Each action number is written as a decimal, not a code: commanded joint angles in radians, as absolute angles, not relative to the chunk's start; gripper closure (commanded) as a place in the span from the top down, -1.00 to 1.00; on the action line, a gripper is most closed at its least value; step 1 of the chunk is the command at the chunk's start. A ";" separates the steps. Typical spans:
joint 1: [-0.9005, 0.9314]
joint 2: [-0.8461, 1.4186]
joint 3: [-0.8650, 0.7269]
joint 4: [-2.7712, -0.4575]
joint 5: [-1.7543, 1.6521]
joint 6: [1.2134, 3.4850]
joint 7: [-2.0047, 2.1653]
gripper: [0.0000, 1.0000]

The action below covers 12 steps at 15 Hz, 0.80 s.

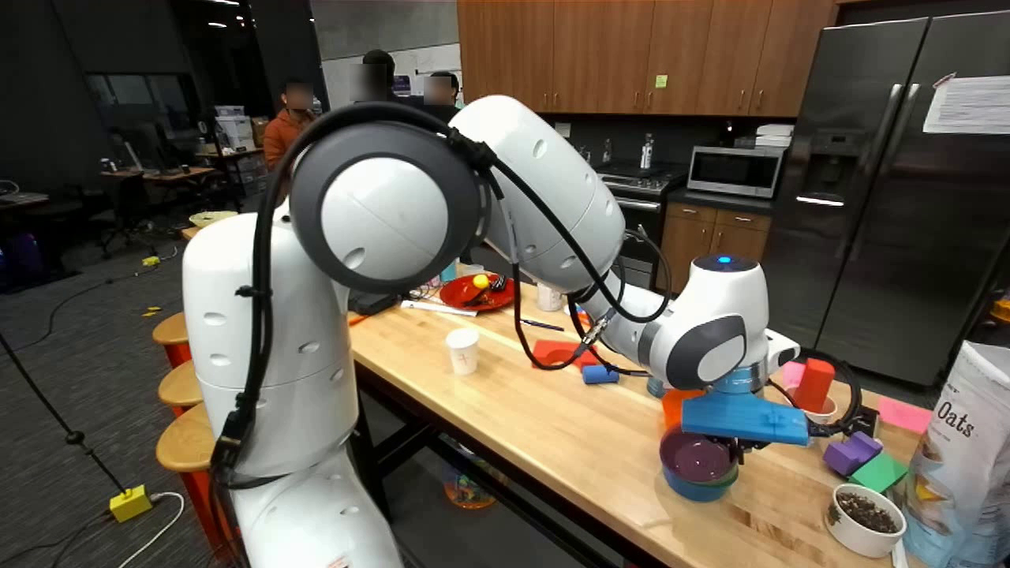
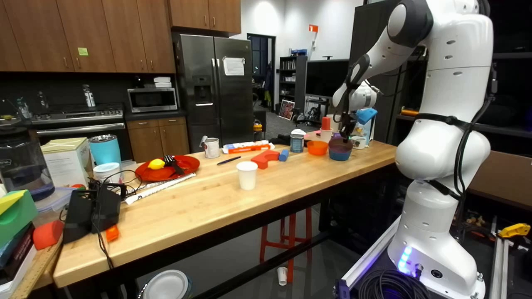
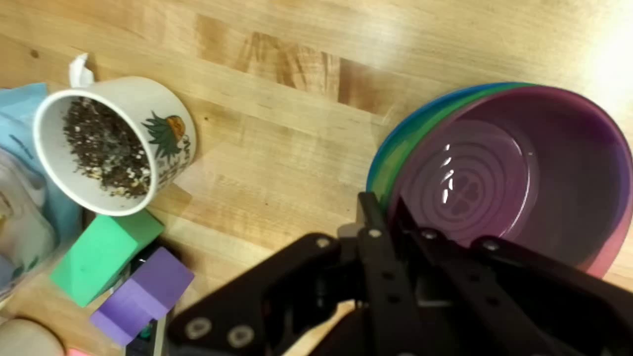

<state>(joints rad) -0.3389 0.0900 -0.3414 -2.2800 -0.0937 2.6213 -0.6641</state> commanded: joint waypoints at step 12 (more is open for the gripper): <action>-0.352 0.149 -0.297 -2.253 -0.043 2.457 -0.708 0.50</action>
<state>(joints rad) -0.3441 0.1527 -0.2991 -2.2622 -0.0091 2.4864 -0.7273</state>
